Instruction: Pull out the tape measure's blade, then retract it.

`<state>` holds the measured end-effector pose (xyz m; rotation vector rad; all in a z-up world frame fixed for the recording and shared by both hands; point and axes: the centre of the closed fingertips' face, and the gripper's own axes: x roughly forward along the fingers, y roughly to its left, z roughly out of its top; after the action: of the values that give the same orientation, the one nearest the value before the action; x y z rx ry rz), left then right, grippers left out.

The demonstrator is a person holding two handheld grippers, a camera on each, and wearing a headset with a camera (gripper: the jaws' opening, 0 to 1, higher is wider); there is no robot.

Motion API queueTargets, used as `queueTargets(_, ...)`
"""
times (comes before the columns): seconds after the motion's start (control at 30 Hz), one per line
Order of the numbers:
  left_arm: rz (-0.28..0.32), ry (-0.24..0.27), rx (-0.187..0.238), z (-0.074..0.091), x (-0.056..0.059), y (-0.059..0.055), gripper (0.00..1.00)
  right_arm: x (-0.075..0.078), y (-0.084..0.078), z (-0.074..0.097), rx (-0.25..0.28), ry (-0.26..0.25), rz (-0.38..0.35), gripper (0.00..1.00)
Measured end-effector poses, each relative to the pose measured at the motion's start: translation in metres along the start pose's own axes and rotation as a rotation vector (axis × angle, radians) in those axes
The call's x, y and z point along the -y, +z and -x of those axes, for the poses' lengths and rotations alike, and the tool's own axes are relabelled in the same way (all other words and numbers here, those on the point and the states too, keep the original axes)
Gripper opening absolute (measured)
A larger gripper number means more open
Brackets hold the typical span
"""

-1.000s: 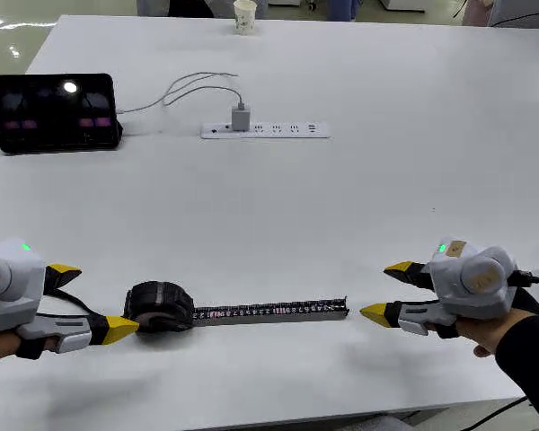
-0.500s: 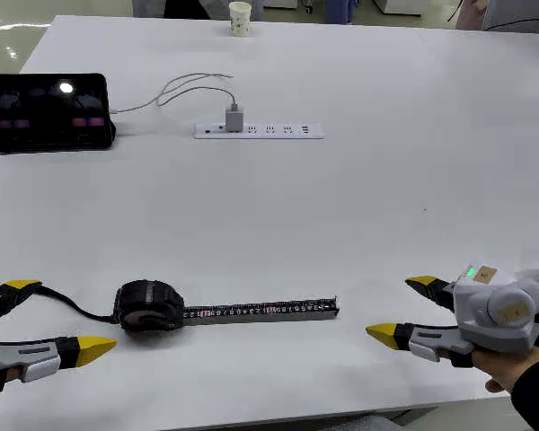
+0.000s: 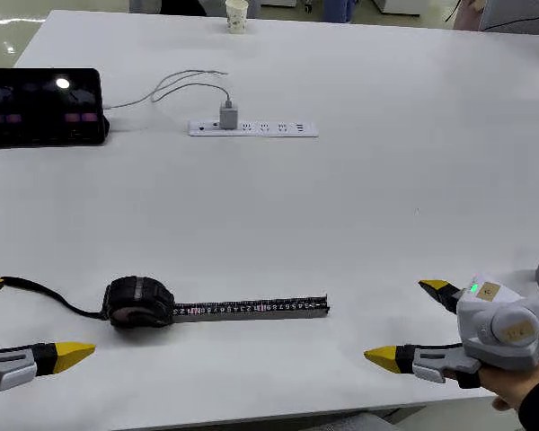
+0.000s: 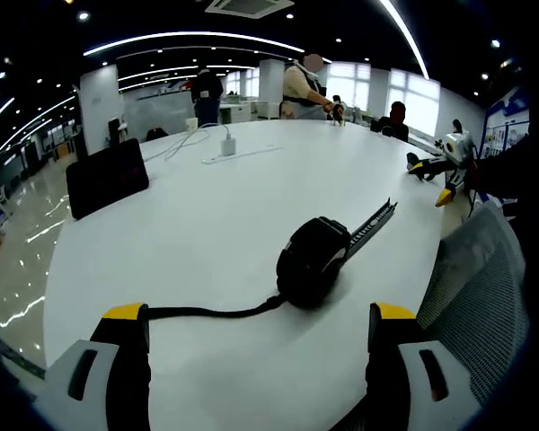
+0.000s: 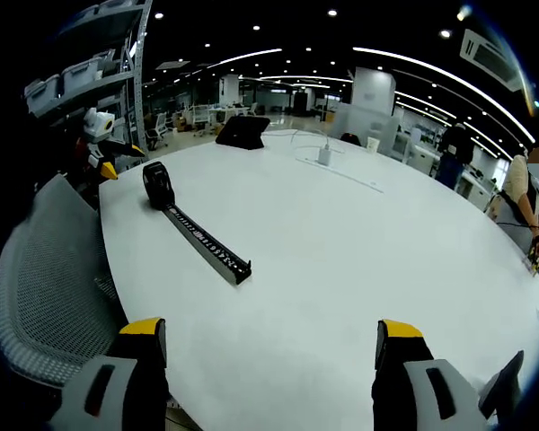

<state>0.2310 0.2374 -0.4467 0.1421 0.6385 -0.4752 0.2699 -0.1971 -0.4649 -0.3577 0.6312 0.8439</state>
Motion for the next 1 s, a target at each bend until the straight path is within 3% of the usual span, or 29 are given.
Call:
queueTargets(0.13,-0.033,0.009,-0.008,0.001,0.002,-0.003,0.99,0.005,-0.005,-0.001,-0.010,-0.007,-0.012,0.99)
queueTargets(0.33,-0.026,-0.005,-0.006,0.003,0.005,-0.002,0.99,0.004,-0.003,0.000,0.009,0.004,-0.022,0.99)
queueTargets(0.53,-0.021,-0.001,0.000,0.003,0.004,0.001,0.99,-0.006,-0.005,0.000,-0.004,0.054,-0.016,0.99)
queueTargets(0.73,-0.026,-0.001,-0.017,0.001,0.007,0.001,0.99,-0.008,-0.005,0.000,-0.003,0.061,-0.022,0.99)
queueTargets(0.8,-0.027,-0.003,-0.019,0.001,0.009,0.004,0.99,-0.009,-0.003,0.000,0.000,0.076,-0.044,0.99)
queueTargets(1.0,-0.002,-0.009,-0.007,-0.005,0.017,0.017,0.99,-0.007,0.002,-0.002,-0.004,0.077,-0.020,0.99)
